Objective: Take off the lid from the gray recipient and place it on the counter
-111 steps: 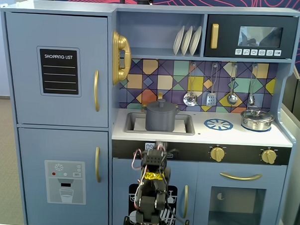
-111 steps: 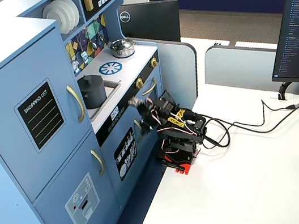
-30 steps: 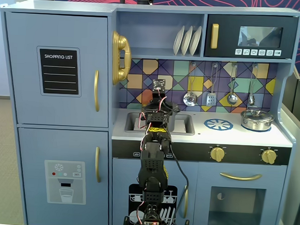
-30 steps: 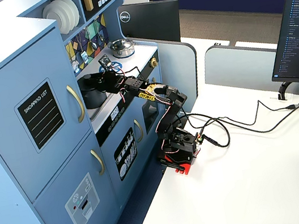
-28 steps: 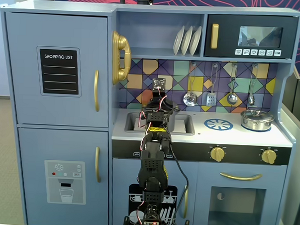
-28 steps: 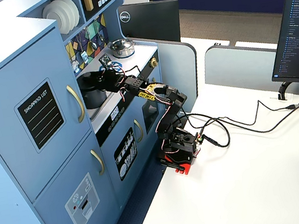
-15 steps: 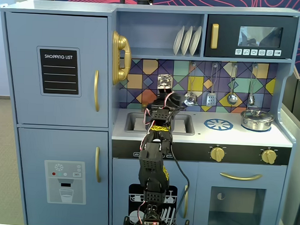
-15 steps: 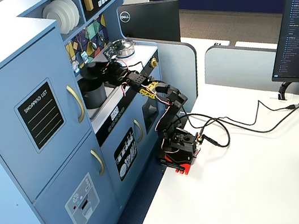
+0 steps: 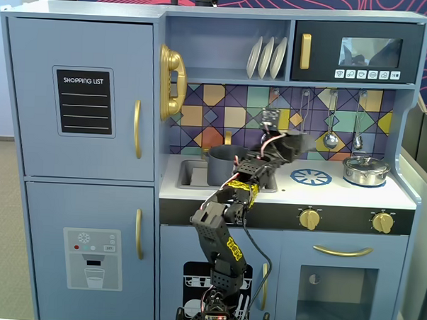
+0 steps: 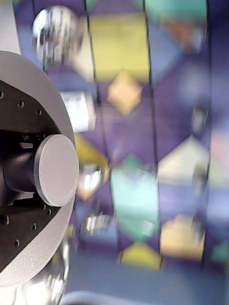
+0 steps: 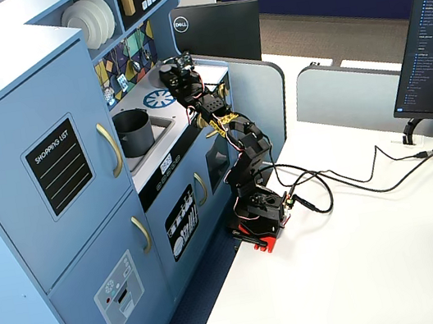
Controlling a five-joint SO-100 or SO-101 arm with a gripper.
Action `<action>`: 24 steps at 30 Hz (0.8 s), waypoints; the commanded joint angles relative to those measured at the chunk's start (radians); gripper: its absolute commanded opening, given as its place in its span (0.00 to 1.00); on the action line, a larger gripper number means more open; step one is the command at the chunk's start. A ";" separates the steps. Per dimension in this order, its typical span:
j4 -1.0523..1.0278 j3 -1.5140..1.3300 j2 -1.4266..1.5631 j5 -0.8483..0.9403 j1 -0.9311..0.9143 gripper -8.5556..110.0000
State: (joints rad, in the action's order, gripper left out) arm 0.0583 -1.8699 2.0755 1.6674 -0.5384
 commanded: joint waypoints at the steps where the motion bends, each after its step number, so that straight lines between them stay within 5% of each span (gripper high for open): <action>1: 0.094 -0.008 -0.026 -0.011 -0.028 0.07; 12: 0.327 -0.071 -0.272 -0.002 -0.032 0.07; 24: 0.327 -0.100 -0.359 -0.029 -0.044 0.07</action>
State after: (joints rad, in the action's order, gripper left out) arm 0.3605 -1.9788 1.7043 1.6582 -0.5722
